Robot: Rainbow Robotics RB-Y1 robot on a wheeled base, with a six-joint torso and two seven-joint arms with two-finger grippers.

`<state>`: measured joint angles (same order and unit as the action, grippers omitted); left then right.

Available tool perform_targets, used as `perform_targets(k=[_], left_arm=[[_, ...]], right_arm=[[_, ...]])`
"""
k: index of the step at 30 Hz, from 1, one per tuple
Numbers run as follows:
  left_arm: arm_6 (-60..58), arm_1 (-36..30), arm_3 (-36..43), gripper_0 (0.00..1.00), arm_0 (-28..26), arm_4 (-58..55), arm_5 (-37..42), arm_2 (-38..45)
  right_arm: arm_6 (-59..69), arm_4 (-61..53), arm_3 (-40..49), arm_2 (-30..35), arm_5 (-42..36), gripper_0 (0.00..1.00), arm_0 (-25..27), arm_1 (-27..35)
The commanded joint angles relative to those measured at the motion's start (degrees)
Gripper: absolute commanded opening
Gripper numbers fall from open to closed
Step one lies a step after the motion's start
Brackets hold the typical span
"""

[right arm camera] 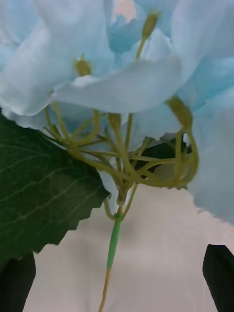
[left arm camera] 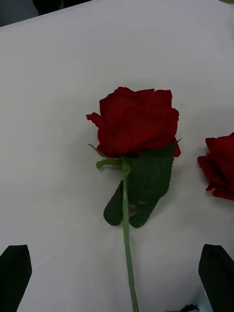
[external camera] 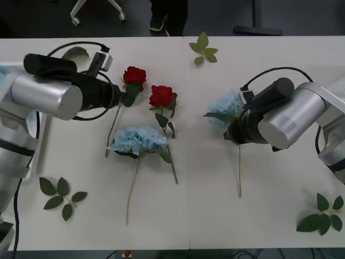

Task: Place the red flowers into the right box and the blue flowers into the left box. If a person shows an open palm, hand one flower to the person first, then continue sorting.

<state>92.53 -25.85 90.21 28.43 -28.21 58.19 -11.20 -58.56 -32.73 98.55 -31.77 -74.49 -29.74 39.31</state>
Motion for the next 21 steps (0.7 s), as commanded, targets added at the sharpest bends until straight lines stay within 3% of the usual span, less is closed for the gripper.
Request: perform_targets(k=[1,9,12,17,18,19,20,21], left_arm=[[0.3,0.7,-3.7,1.00,1.7,1.8,-5.8,-2.2],[0.9,4.0,-12.9,1.00,4.3,3.8,-13.6,-5.8],[1.3,4.8,-15.2,0.81,4.9,4.6,-15.2,-6.1],[1.9,5.6,-18.1,0.18,5.2,5.9,-17.8,-7.0],[1.9,5.6,-18.1,0.18,5.2,5.9,-17.8,-7.0],[1.9,5.6,-18.2,0.05,5.2,6.4,-18.0,-7.1],[2.1,5.8,-18.2,0.00,5.2,6.8,-18.1,-7.3],[2.1,5.8,-18.2,0.00,5.1,7.0,-18.0,-7.4]], right_arm=[[-1.9,0.4,-1.0,0.7,0.7,1.00,-1.2,-1.9],[-2.2,1.2,-3.2,0.7,1.1,1.00,-1.1,-3.4],[-2.3,1.4,-4.1,0.7,1.5,1.00,-1.2,-3.6],[-2.8,1.6,-5.7,0.7,2.7,1.00,-1.2,-4.3],[-2.8,1.6,-5.7,0.7,2.7,1.00,-1.2,-4.3],[-2.8,1.7,-5.9,0.7,2.7,1.00,-1.1,-4.5],[-2.8,1.8,-5.9,0.7,2.7,1.00,-1.2,-4.6],[-2.8,1.8,-5.9,0.7,2.7,0.83,-1.1,-4.6]])
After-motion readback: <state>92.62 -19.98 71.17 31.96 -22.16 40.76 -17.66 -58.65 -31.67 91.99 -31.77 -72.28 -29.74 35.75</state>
